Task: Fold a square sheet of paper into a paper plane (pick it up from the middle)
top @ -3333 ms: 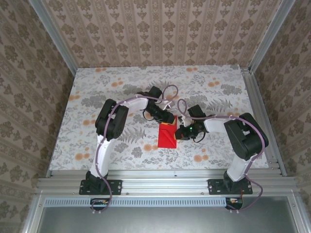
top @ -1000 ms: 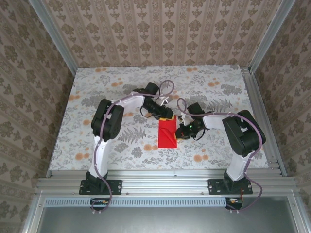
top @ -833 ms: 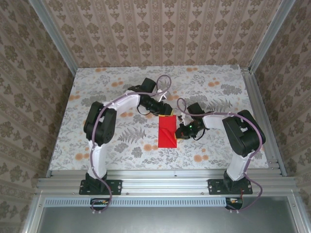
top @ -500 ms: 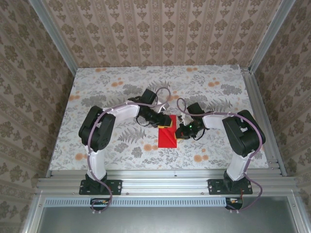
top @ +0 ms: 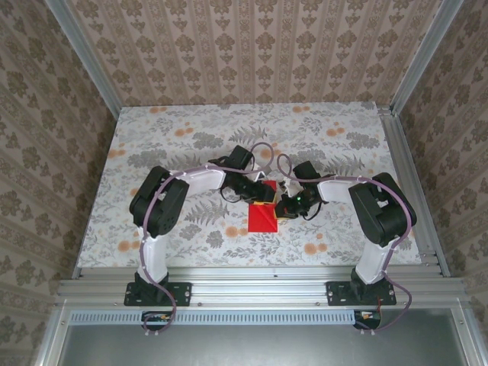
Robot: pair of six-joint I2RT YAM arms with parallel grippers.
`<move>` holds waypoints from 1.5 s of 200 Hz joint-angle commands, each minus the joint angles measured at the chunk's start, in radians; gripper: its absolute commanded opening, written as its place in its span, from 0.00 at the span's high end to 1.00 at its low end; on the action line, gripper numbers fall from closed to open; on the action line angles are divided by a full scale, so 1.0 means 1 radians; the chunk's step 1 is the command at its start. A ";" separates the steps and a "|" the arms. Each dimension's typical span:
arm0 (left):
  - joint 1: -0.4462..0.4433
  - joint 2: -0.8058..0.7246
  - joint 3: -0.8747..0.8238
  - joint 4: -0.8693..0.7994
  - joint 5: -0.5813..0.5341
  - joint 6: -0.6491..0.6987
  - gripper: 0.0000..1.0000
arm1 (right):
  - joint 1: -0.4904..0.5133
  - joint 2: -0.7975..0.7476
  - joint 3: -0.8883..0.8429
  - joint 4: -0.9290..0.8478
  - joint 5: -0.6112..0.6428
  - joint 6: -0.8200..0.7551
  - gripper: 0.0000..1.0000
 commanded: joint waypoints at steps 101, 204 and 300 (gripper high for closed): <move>0.010 0.048 -0.032 -0.083 -0.074 0.087 0.59 | 0.014 0.058 -0.035 -0.065 0.183 -0.018 1.00; 0.015 0.079 -0.053 -0.136 -0.145 0.144 0.59 | 0.014 0.023 -0.039 -0.058 0.168 0.001 0.98; 0.019 0.113 -0.056 -0.160 -0.189 0.173 0.59 | 0.006 -0.185 -0.068 -0.114 0.153 0.024 0.80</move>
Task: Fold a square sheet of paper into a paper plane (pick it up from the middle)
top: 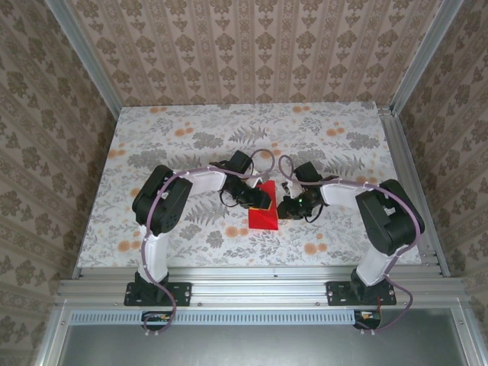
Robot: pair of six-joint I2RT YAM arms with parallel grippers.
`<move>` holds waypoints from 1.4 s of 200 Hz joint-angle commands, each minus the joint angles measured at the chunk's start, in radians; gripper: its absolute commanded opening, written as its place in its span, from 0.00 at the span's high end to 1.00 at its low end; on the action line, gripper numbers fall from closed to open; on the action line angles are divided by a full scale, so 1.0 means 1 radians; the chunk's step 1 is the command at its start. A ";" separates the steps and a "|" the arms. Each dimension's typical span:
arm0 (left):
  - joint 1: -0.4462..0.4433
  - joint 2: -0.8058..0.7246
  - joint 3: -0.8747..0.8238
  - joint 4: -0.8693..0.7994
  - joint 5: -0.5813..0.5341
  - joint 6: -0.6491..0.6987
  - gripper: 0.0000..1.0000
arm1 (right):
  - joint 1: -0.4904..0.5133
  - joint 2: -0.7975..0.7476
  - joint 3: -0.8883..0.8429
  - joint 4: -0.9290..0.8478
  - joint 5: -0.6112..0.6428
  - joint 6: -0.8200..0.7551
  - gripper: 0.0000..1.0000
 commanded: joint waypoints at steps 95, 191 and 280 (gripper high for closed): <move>0.015 0.082 -0.029 -0.105 -0.119 0.047 0.59 | 0.037 -0.096 -0.106 0.269 -0.209 0.268 0.96; 0.024 0.080 -0.032 -0.113 -0.124 0.055 0.59 | 0.039 0.028 -0.097 0.195 -0.134 0.151 1.00; 0.033 0.088 -0.037 -0.122 -0.128 0.064 0.59 | 0.041 0.025 -0.130 0.134 -0.078 0.089 1.00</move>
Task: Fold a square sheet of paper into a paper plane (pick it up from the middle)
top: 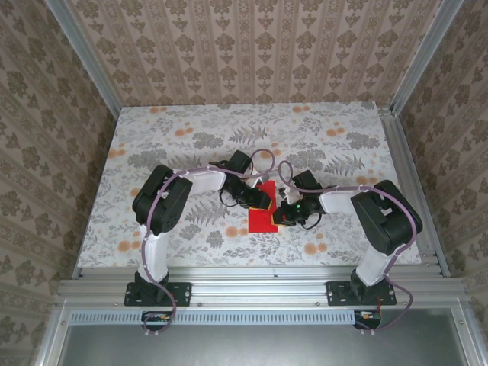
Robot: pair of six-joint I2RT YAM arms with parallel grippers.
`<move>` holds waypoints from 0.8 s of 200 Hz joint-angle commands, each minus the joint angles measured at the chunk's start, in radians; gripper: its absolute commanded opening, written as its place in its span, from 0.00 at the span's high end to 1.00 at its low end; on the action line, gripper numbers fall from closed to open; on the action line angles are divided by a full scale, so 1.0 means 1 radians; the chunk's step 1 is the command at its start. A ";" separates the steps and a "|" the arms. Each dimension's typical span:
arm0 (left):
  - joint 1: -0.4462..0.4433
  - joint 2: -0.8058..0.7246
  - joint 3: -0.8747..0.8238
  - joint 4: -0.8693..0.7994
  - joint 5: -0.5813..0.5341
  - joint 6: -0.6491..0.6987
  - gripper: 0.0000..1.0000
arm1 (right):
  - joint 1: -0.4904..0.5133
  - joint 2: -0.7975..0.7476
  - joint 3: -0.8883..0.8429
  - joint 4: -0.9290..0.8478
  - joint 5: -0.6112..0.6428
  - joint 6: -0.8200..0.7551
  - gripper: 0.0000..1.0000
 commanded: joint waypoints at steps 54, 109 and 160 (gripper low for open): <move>0.030 0.085 -0.038 -0.111 -0.137 0.045 0.59 | 0.035 -0.107 -0.044 -0.119 0.040 -0.019 1.00; 0.028 0.083 -0.034 -0.111 -0.136 0.042 0.59 | 0.042 -0.107 -0.011 0.046 -0.050 0.106 1.00; 0.028 0.082 -0.034 -0.104 -0.130 0.038 0.59 | 0.049 -0.003 0.002 0.013 -0.030 0.048 1.00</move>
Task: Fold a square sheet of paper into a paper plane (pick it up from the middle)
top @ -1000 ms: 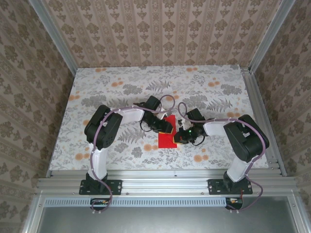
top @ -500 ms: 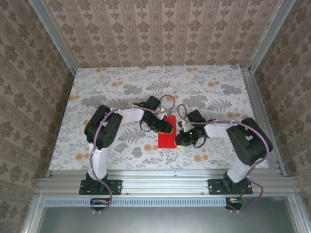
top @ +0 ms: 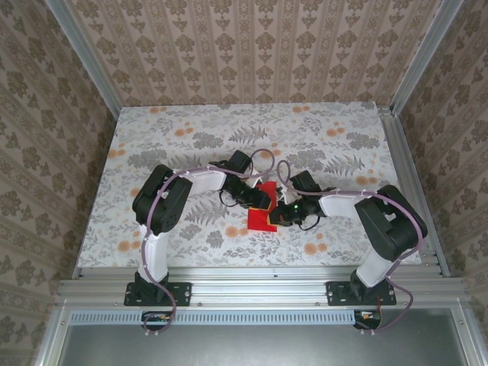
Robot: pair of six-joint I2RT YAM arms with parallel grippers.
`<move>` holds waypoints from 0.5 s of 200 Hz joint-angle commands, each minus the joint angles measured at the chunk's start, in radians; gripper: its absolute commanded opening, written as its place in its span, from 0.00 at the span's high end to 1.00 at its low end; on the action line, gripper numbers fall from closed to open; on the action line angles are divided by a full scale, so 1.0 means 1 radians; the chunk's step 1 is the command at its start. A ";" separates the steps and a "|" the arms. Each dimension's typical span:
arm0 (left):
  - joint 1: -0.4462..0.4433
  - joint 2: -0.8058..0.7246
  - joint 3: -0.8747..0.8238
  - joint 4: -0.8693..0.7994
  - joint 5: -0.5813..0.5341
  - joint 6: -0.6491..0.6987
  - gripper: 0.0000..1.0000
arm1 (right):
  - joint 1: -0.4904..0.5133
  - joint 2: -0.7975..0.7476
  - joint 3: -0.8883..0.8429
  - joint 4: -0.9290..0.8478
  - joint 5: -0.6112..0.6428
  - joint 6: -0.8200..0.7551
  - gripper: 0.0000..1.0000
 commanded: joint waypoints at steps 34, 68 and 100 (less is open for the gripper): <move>0.033 0.079 -0.029 -0.114 -0.136 0.044 0.59 | 0.004 0.046 -0.010 -0.098 0.040 -0.075 1.00; 0.042 0.076 -0.033 -0.115 -0.137 0.046 0.59 | 0.005 0.006 -0.059 -0.142 0.072 -0.089 1.00; 0.047 0.075 -0.026 -0.116 -0.127 0.047 0.59 | 0.005 -0.011 -0.109 -0.172 0.109 -0.079 1.00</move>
